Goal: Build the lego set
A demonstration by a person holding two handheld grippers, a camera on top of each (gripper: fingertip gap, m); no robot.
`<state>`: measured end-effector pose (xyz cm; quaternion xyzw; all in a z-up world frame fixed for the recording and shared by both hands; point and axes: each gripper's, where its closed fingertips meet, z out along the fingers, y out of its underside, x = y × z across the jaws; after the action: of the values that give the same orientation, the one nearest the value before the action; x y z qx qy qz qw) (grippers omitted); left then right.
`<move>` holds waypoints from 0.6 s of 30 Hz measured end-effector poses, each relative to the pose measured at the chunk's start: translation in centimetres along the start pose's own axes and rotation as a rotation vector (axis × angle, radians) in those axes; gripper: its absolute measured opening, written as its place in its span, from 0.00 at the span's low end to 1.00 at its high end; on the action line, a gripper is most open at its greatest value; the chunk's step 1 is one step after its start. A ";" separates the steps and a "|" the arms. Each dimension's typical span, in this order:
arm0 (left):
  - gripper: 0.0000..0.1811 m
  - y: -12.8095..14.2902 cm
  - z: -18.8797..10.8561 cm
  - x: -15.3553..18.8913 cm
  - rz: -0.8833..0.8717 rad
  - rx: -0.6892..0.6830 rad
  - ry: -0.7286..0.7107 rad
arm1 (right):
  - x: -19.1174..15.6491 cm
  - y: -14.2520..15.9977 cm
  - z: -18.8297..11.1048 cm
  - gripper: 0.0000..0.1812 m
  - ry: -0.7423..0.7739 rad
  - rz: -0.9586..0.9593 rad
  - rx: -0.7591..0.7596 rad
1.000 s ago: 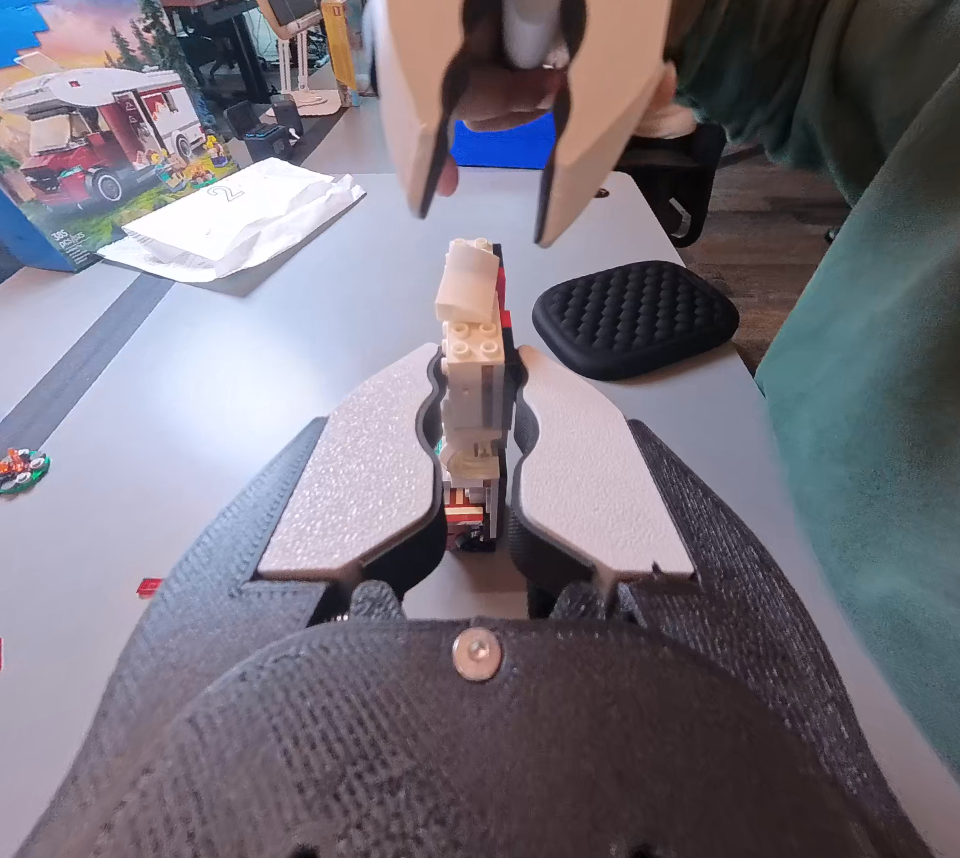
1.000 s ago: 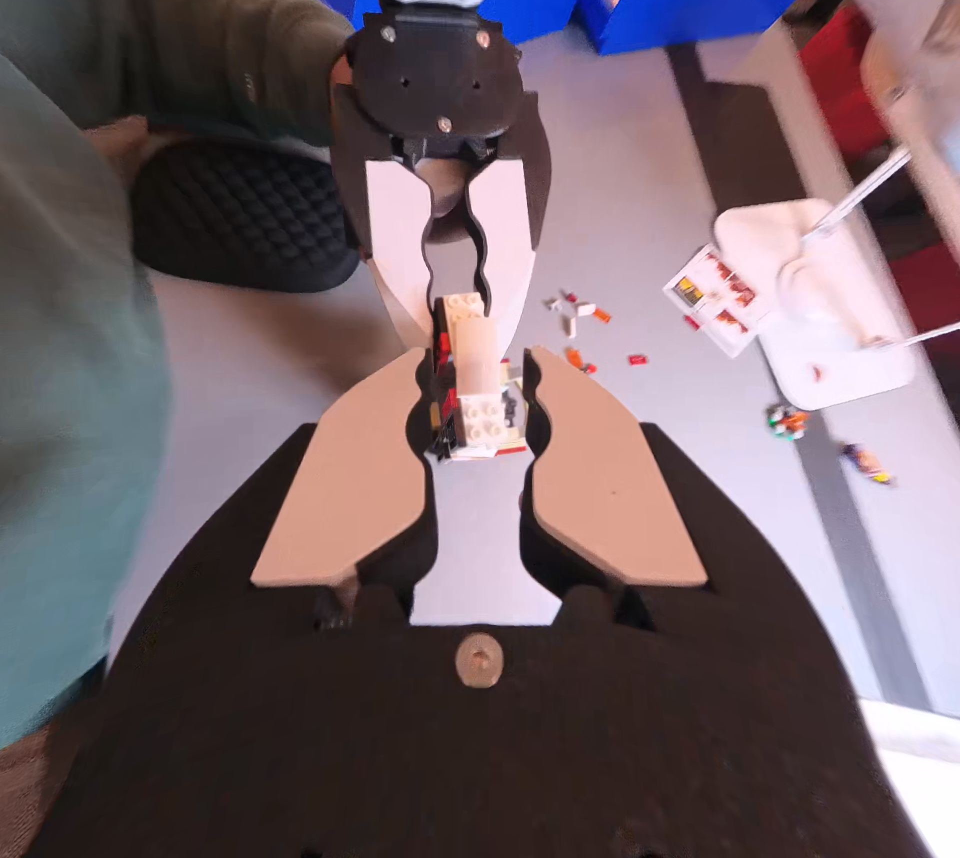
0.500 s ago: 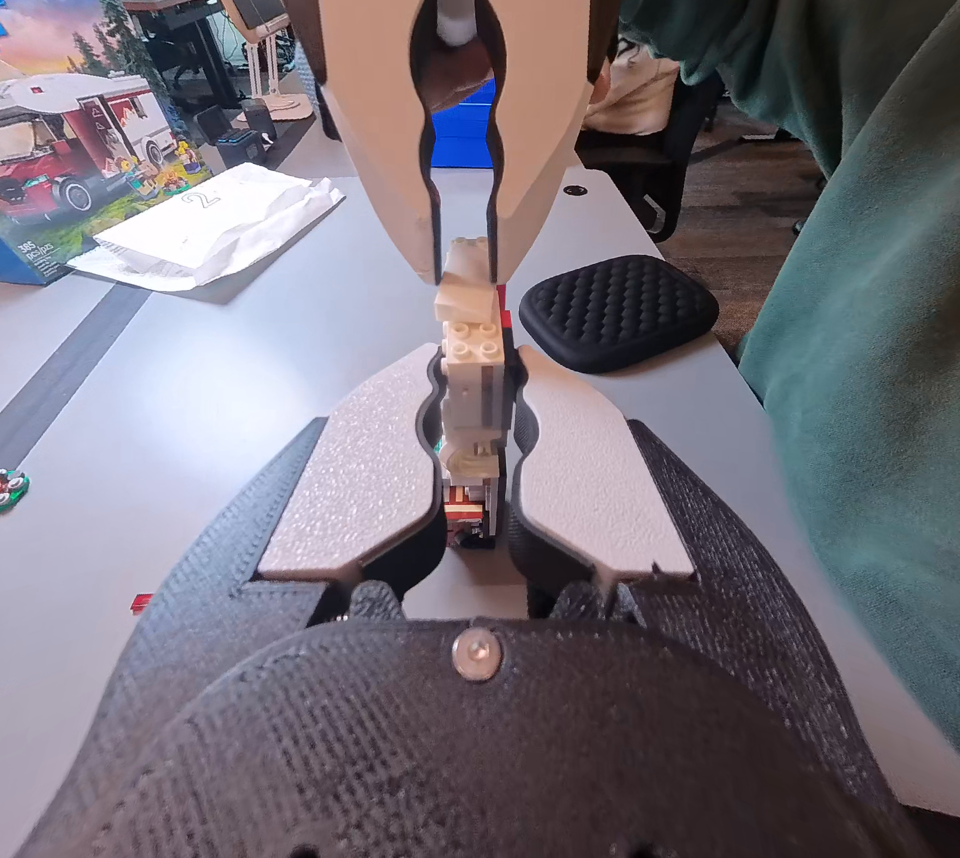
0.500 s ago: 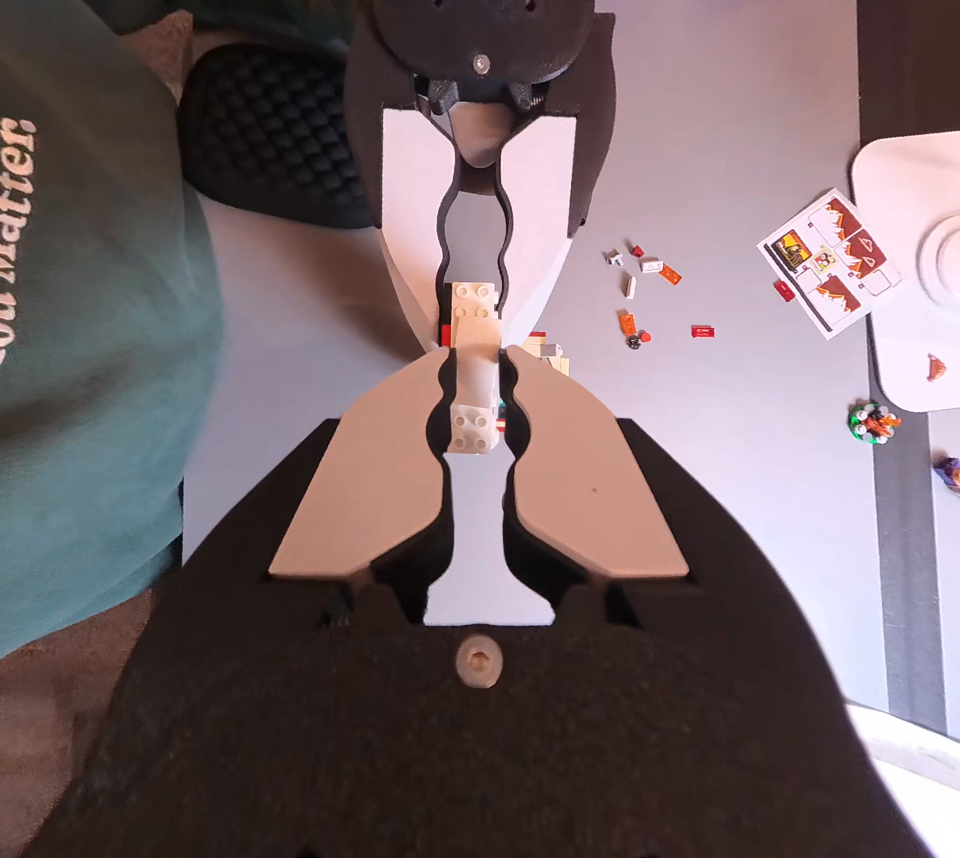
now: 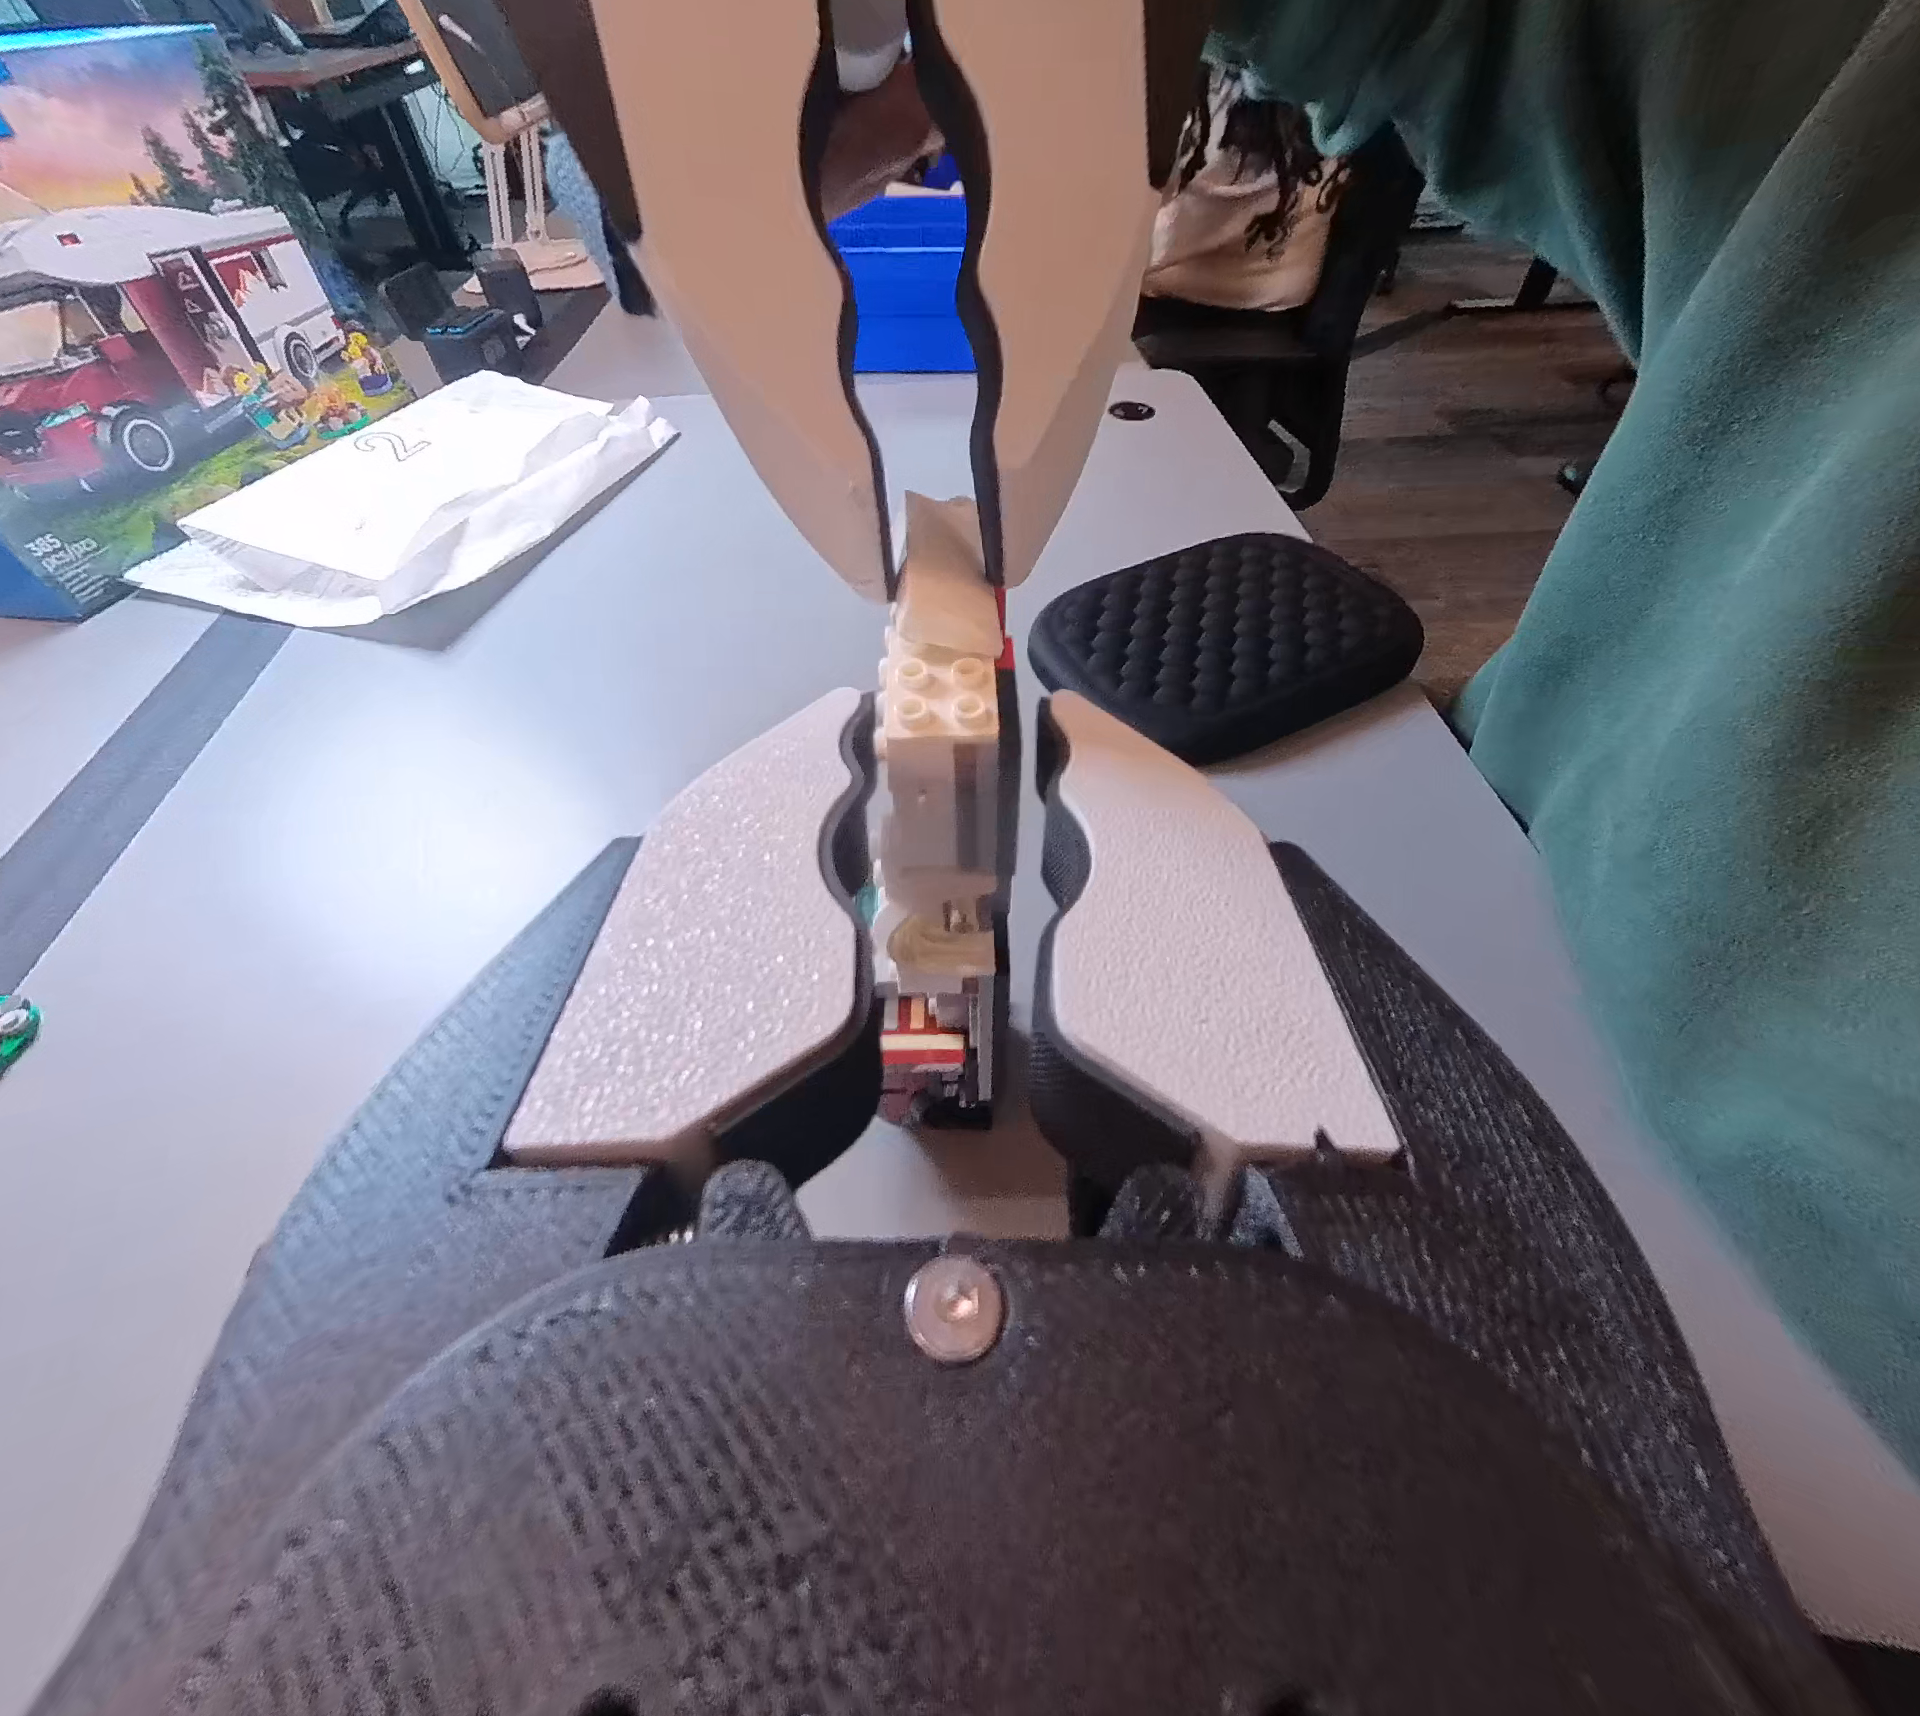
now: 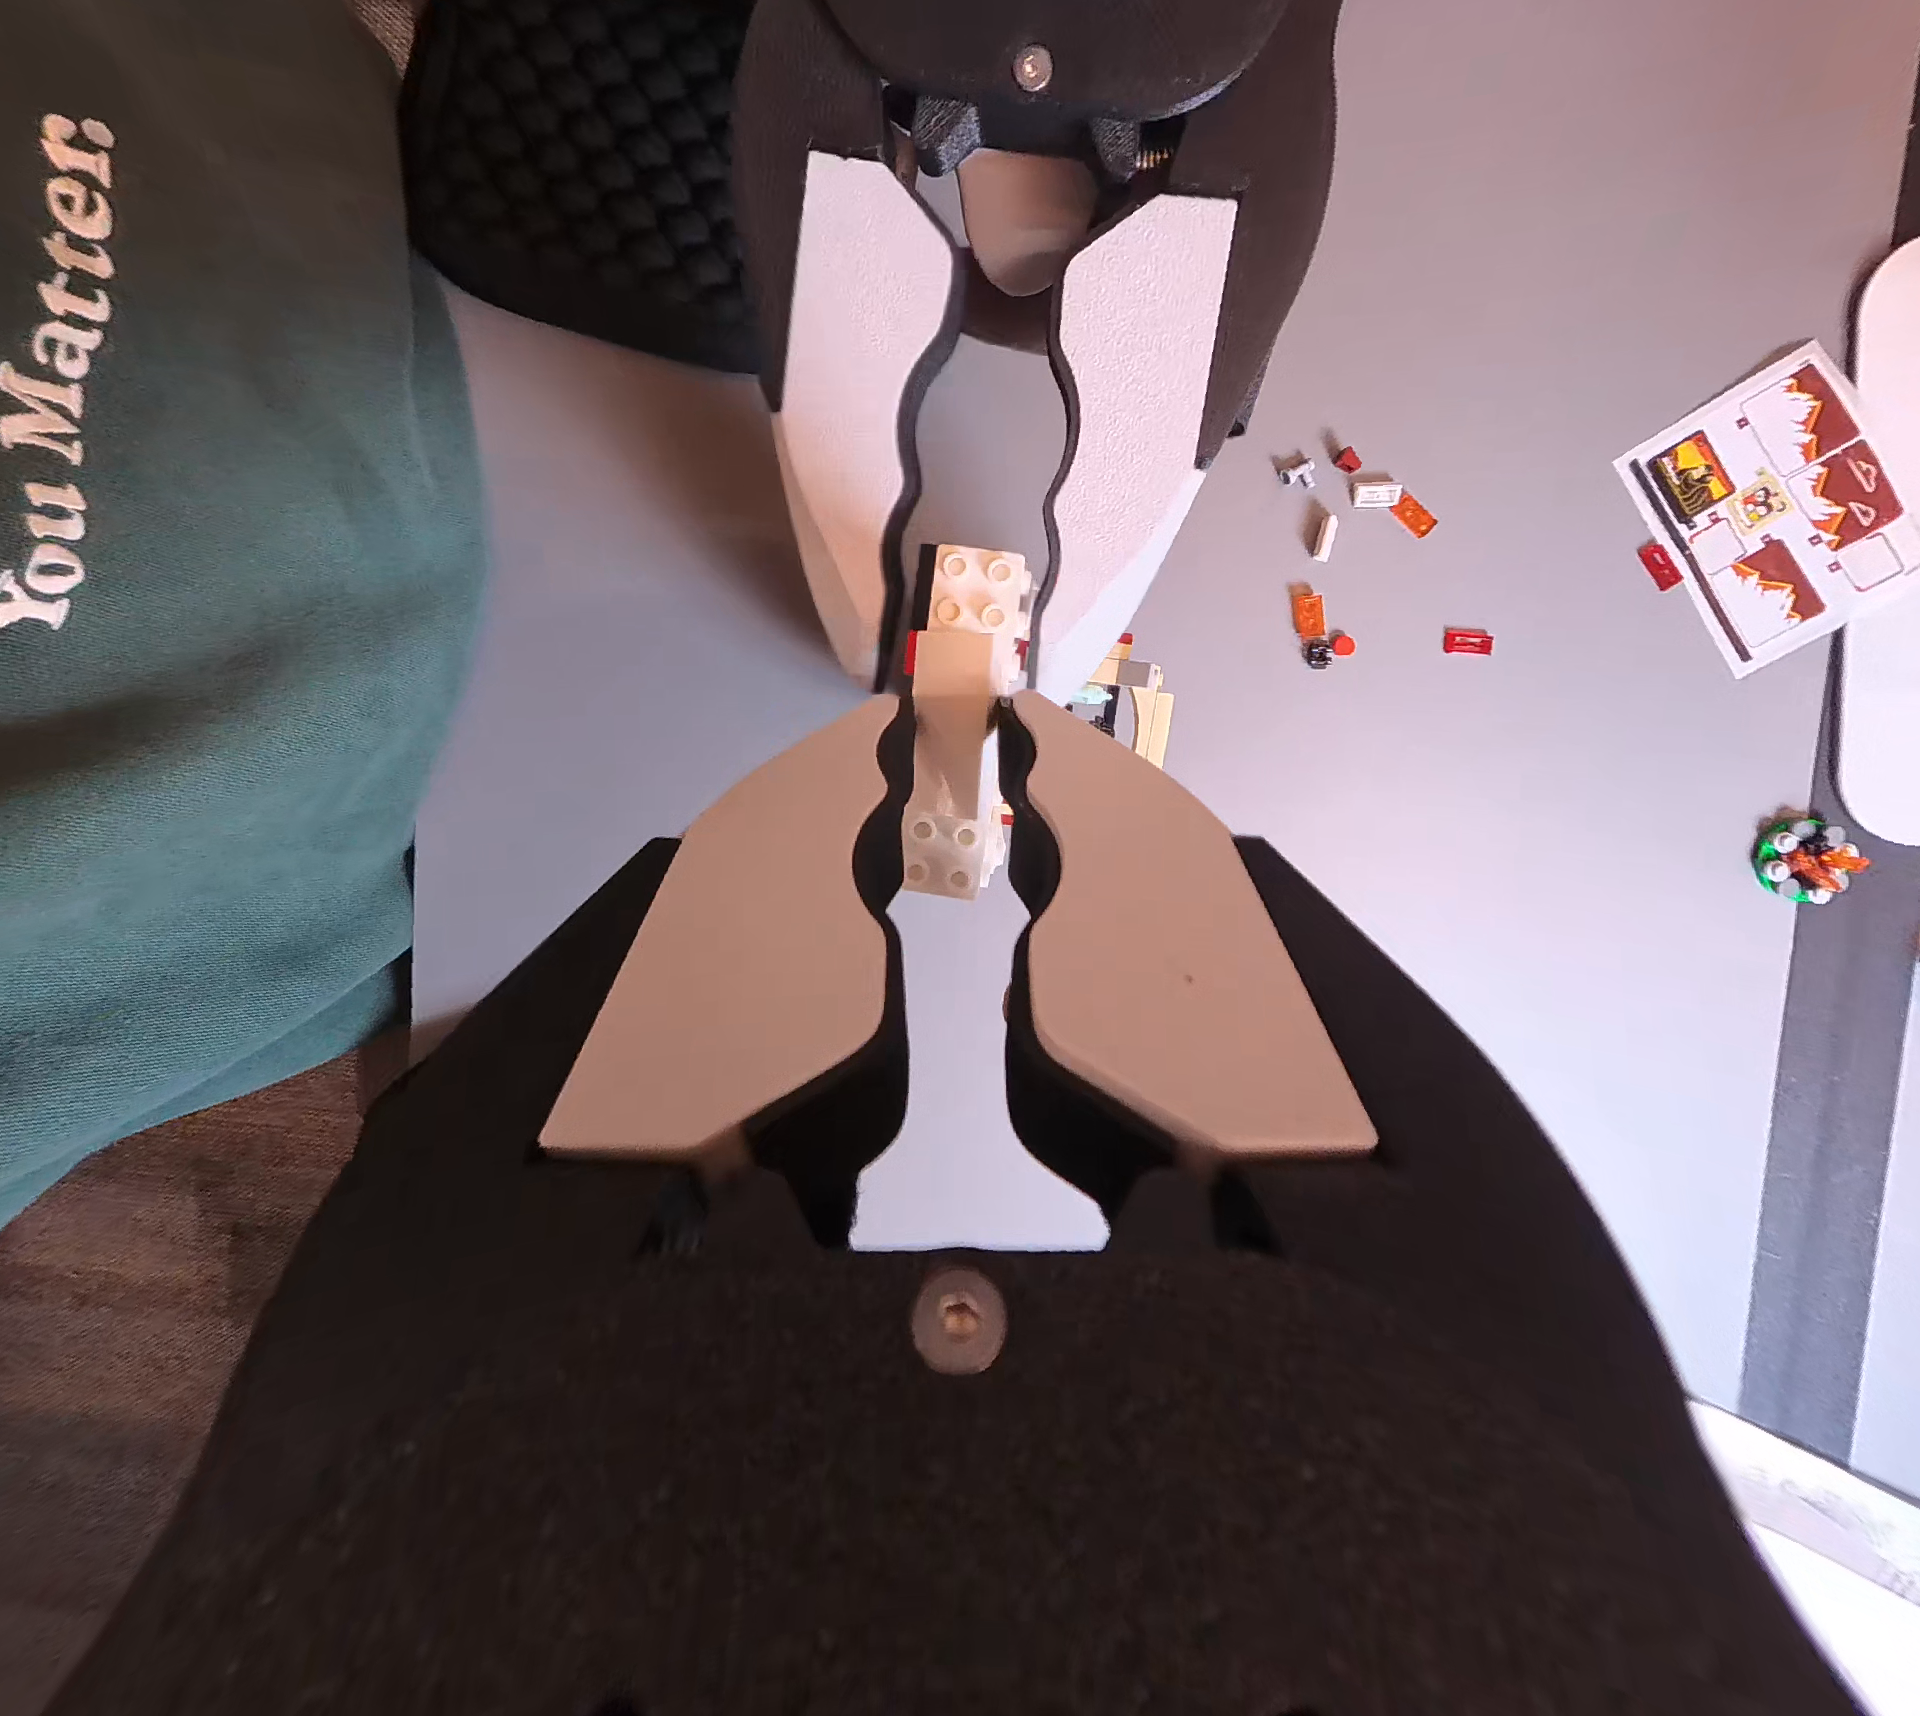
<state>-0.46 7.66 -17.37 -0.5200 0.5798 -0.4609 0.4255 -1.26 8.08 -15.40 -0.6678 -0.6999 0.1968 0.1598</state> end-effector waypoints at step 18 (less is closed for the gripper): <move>0.13 -0.4 0.8 -0.3 0.038 0.020 -0.081 | 0.1 -0.1 -0.2 0.11 -0.017 0.044 0.033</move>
<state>0.48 7.91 -17.16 -0.5226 0.5674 -0.4372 0.4624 -1.23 8.21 -15.15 -0.6787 -0.6829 0.2174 0.1603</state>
